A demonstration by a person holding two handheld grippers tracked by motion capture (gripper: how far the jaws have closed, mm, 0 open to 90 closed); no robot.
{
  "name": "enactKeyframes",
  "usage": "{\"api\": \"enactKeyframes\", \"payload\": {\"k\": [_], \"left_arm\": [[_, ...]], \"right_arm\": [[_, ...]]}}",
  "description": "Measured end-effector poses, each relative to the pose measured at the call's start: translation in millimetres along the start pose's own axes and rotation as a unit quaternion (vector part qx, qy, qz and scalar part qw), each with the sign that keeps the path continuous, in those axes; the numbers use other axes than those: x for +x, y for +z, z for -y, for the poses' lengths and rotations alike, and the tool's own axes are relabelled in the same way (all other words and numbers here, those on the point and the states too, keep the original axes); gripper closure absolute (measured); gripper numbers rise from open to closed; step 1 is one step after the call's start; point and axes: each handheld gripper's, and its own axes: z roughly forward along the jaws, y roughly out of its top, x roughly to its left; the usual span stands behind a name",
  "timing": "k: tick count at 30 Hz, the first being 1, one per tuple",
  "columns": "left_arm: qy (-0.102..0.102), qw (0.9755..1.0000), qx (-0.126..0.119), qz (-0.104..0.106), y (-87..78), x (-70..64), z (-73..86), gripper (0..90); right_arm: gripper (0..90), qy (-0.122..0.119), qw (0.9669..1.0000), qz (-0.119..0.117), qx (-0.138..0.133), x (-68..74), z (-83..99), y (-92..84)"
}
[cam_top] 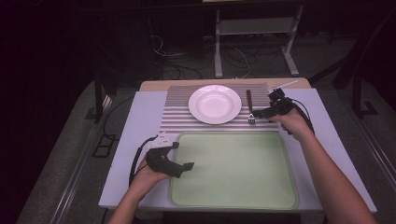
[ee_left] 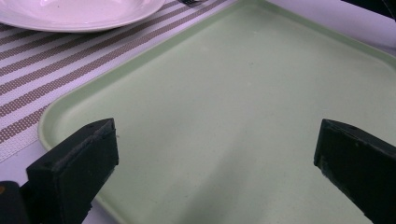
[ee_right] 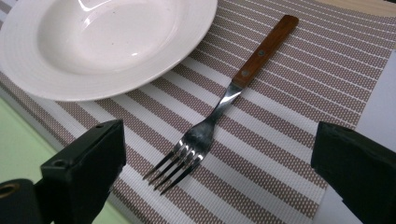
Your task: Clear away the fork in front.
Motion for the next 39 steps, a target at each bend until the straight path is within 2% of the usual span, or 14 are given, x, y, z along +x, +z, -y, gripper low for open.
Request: {"api": "enactKeyframes", "payload": {"k": [5,10,13,16,21,27,30,39], "left_arm": [[-0.001,1.0,-0.001,0.0,-0.2,0.1,0.0,0.0],[-0.002,1.0,-0.001,-0.001,-0.4,0.5,0.0,0.0],[-0.002,1.0,0.0,-0.001,-0.5,0.8,0.2,0.0],[-0.003,1.0,0.0,-0.001,-0.6,1.1,0.3,0.0],[-0.004,1.0,0.0,-0.002,-1.0,1.5,0.4,0.0],[-0.005,1.0,-0.003,-0.002,-2.0,1.4,0.2,0.0],[-0.005,1.0,-0.003,-0.002,-1.8,1.3,0.2,0.0],[-0.006,1.0,-0.003,-0.003,-2.1,1.5,0.2,0.0]], "right_arm": [[5.9,0.004,1.0,0.003,0.004,-3.1,-6.3,6.1],[13.1,0.018,0.9998,0.003,0.009,-7.9,-13.4,13.8],[14.3,0.022,0.9997,0.0,0.012,-9.4,-16.6,17.3],[18.1,0.032,0.999,0.007,0.031,-10.4,-24.7,25.2],[22.1,0.032,0.9984,0.011,0.046,-10.2,-32.7,32.3],[30.7,0.042,0.9962,0.023,0.072,-10.5,-42.9,43.5],[36.5,0.054,0.9935,0.031,0.095,-12.4,-48.9,51.5],[47.3,0.077,0.9887,0.03,0.125,-15.2,-55.6,68.5]]}}
